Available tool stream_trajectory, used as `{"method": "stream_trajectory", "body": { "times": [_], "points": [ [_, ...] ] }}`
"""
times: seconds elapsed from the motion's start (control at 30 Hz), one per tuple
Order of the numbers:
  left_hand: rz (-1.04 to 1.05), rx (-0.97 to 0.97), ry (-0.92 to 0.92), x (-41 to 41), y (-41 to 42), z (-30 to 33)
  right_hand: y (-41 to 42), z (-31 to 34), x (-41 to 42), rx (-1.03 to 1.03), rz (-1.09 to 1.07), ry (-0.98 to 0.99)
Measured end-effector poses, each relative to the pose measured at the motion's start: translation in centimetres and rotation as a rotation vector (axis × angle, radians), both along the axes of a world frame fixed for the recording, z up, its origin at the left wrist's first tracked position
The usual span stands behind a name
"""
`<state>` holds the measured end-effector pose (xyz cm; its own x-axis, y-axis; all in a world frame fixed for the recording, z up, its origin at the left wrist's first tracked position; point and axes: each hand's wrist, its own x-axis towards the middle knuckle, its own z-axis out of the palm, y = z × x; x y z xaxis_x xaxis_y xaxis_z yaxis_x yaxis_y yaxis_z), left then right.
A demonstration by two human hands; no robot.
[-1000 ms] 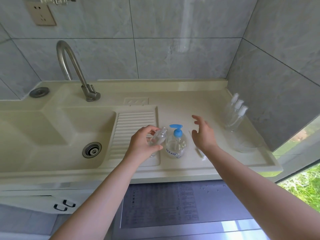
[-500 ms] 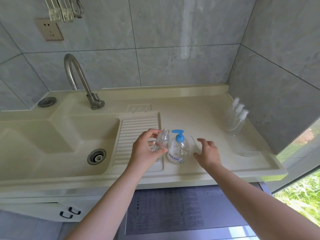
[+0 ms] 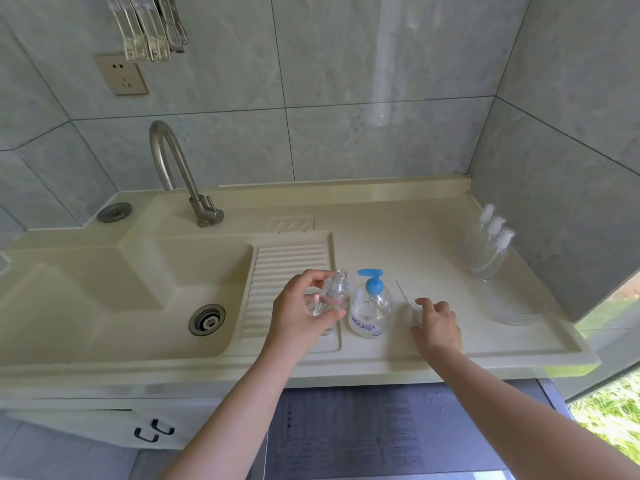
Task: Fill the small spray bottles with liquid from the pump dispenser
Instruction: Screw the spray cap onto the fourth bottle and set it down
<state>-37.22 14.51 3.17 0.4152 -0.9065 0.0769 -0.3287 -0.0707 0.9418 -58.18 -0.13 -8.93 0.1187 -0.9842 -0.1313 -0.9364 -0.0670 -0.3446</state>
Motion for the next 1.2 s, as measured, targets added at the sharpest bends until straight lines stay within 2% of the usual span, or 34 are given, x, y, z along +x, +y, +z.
{"method": "stream_trajectory", "body": {
  "times": [0.1, 0.3, 0.43, 0.5, 0.63, 0.8, 0.87, 0.97, 1.2],
  "points": [
    [0.011, 0.007, 0.005, 0.2, 0.1, -0.2, -0.2, -0.9, -0.4, -0.034, -0.028, -0.062],
    [0.015, 0.002, 0.035, -0.4, 0.2, -0.2, -0.6, 0.2, -0.7, -0.075, -0.142, -0.400],
    [0.057, -0.025, 0.056, -1.0, 0.3, -0.1, -0.8, 5.0, 0.1, -0.253, -0.257, -0.723],
    [0.101, -0.048, 0.061, -1.1, 0.1, -0.1, -0.6, 8.1, 0.7, -0.264, -0.277, -0.916],
    [0.164, -0.082, 0.055, -1.3, -0.2, 0.1, 0.5, 13.5, 1.0, -0.136, -0.202, -1.230],
    [0.184, -0.092, 0.017, -1.7, -0.5, 0.4, 2.0, 17.0, 0.6, 0.156, -0.064, -1.465],
    [0.203, -0.104, -0.012, -1.9, -0.5, 0.4, 2.5, 17.9, 0.6, 0.231, -0.077, -1.538],
    [0.217, -0.117, -0.043, -1.9, -0.5, 0.3, 2.8, 18.8, 0.5, 0.206, -0.091, -1.584],
    [0.226, -0.117, -0.059, -1.9, -0.3, 0.6, 3.5, 19.0, 0.5, 0.124, -0.064, -1.474]
  ]
}}
